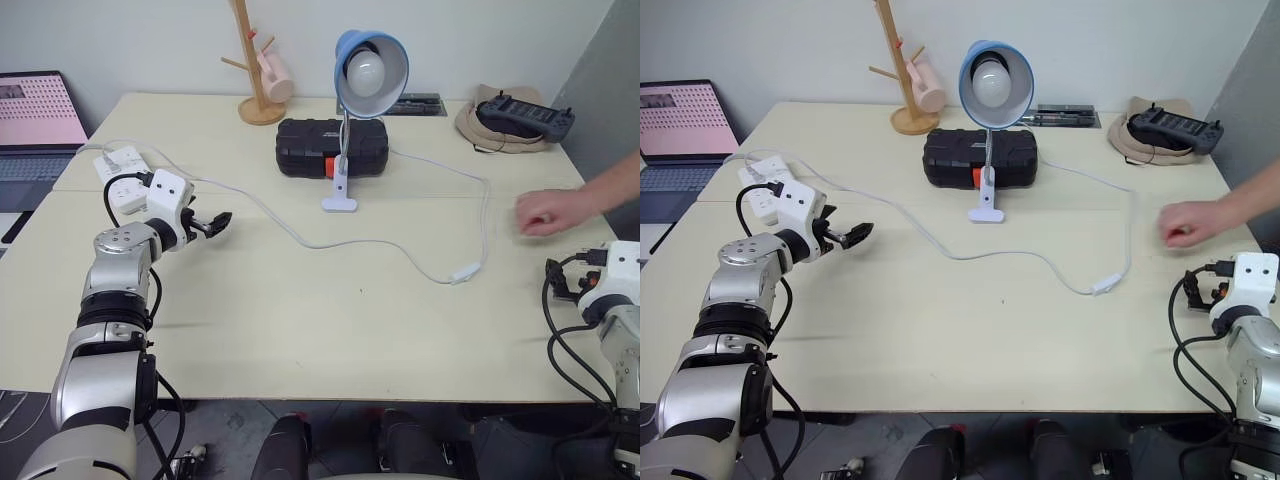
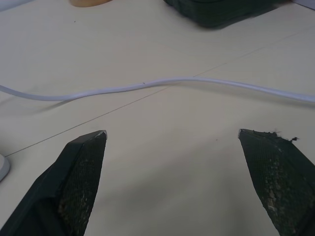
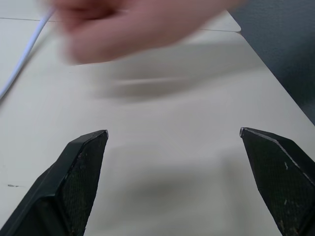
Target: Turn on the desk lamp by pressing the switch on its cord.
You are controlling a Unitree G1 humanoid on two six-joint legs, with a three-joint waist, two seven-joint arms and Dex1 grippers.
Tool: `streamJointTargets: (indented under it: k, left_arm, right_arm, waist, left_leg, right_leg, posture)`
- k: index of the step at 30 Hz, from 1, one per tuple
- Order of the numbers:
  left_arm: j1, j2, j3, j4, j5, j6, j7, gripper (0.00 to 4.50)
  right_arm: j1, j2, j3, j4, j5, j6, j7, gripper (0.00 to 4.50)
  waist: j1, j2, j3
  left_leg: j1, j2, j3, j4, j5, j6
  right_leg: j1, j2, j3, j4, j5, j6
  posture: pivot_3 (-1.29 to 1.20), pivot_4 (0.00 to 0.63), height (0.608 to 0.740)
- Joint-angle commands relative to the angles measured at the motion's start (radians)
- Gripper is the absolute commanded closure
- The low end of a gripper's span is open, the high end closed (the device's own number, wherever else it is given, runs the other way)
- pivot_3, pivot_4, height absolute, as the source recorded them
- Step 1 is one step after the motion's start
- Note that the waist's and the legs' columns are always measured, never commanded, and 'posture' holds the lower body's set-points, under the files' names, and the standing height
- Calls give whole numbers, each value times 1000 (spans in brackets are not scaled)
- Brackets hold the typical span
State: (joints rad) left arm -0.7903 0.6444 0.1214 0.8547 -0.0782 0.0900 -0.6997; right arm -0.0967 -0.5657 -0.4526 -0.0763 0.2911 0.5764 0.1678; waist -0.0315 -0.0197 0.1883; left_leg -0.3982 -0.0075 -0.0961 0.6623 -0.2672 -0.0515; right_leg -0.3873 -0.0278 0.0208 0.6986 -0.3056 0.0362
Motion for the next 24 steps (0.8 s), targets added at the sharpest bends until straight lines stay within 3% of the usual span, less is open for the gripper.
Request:
streamJointTargets:
  k: [1,15,24]
  left_arm:
    - [-16,29,14,-27,-11,-7,-17,31]
    - [-22,20,17,-34,-20,-7,-51,31]
    - [-10,0,-48,-134,-9,10,-157,31]
  right_arm:
    - [7,-8,-38,-42,-4,-9,-5,0]
    - [14,-19,-40,-65,-4,11,6,0]
    - [64,-40,-35,-130,-1,37,41,0]
  waist:
    - [0,0,0]
    - [0,0,0]
    - [1,0,0]
  left_leg:
    - [0,0,0,0,0,0]
    - [0,0,0,0,0,0]
    - [0,0,0,0,0,0]
  right_leg:
    - [0,0,0,0,0,0]
    - [0,0,0,0,0,0]
    - [0,0,0,0,0,0]
  posture:
    - [0,150,740]
    - [0,150,740]
    - [0,150,740]
